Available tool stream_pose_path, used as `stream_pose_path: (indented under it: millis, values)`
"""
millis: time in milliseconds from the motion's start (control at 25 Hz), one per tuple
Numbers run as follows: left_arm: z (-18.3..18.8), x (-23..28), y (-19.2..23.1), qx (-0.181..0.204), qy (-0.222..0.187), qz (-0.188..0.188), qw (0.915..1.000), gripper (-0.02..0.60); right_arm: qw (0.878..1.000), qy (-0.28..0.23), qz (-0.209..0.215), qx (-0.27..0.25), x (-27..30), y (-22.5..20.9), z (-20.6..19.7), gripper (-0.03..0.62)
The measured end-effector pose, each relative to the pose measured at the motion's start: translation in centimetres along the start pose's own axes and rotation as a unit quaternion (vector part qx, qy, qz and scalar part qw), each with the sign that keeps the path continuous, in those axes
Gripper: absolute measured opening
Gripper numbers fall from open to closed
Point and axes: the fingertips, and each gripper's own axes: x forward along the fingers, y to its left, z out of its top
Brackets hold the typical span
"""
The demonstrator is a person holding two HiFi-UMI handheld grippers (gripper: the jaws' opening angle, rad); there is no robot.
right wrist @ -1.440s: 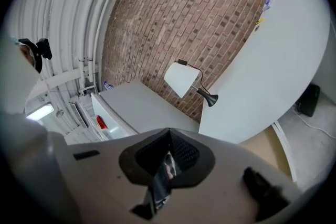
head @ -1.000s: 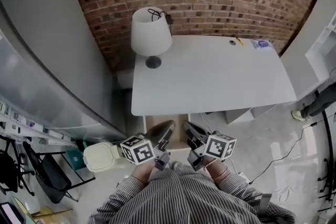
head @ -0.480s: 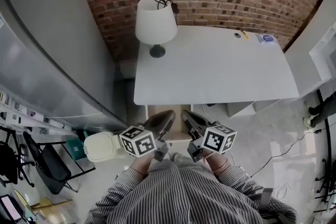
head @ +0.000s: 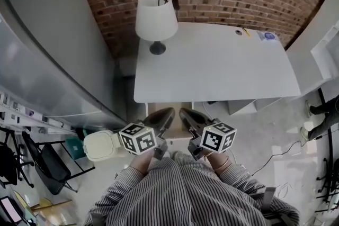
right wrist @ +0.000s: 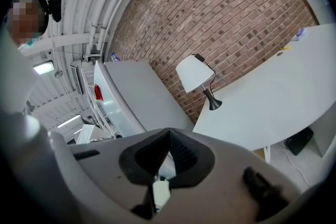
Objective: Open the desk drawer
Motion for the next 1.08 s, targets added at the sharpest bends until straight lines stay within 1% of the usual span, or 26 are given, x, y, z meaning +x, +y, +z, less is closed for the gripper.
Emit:
stream_pose_path:
  millis: [280, 520, 680, 920, 1080]
  values:
    - [0.0, 0.1, 0.0, 0.009, 0.007, 0.004, 0.9999, 0.012, 1.000, 0.004, -0.005, -0.014, 0.1, -0.2, 0.0, 0.015]
    - [-0.2, 0.3, -0.2, 0.010, 0.010, -0.001, 0.9999, 0.012, 1.000, 0.007, -0.011, -0.002, 0.0, -0.8, -0.2, 0.015]
    - [-0.5, 0.3, -0.3, 0.013, 0.015, 0.000, 0.9998, 0.012, 1.000, 0.009, -0.013, -0.004, -0.1, -0.8, -0.3, 0.015]
    - [-1.1, 0.4, 0.2, 0.010, 0.027, 0.014, 0.9995, 0.012, 1.000, 0.015, -0.019, 0.007, -0.2, -1.4, -0.8, 0.015]
    - [-1.5, 0.3, 0.4, 0.008, 0.035, 0.024, 0.9991, 0.012, 1.000, 0.020, -0.020, 0.005, -0.3, -1.3, -1.0, 0.015]
